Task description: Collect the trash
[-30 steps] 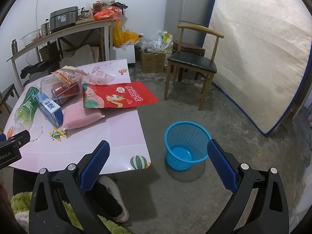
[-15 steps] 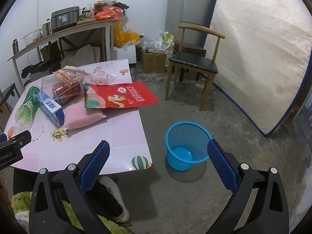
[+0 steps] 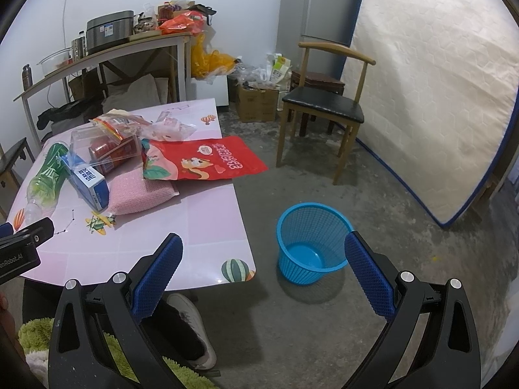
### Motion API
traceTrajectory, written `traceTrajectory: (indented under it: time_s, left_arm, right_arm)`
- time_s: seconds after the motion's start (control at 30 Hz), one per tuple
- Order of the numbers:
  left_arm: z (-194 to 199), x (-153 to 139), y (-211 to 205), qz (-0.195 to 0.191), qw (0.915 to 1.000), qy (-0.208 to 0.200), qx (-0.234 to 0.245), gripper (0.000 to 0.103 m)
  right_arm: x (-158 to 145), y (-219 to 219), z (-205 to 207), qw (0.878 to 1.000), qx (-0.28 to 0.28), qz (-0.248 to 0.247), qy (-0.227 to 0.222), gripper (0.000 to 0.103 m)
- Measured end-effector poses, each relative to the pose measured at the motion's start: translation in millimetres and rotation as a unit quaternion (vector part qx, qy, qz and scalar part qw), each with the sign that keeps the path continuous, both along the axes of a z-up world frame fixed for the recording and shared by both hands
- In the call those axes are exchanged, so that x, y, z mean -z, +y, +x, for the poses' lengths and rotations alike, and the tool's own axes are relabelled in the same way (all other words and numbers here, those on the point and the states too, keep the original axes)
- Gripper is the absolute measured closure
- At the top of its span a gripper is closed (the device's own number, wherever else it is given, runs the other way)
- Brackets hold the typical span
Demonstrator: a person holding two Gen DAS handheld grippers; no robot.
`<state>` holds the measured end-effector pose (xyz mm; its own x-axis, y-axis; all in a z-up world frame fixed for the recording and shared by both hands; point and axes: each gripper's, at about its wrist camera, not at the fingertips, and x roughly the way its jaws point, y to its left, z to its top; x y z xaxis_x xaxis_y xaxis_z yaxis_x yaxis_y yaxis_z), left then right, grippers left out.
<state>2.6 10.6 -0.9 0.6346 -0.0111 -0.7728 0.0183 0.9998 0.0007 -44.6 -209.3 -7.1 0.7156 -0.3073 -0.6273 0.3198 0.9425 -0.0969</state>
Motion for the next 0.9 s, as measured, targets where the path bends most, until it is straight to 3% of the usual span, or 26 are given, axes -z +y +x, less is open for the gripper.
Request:
traceTrajectory:
  time_s: [0.67, 0.9]
  left_arm:
    - [4, 7, 15, -0.002, 0.9999, -0.002, -0.010, 0.006]
    - [16, 9, 40, -0.028, 0.9990, 0.016, -0.031, 0.006]
  right_arm:
    - [-2, 17, 17, 0.999, -0.030, 0.012, -0.021, 0.008]
    - [-8, 30, 28, 0.998, -0.052, 0.019, -0.039, 0.008]
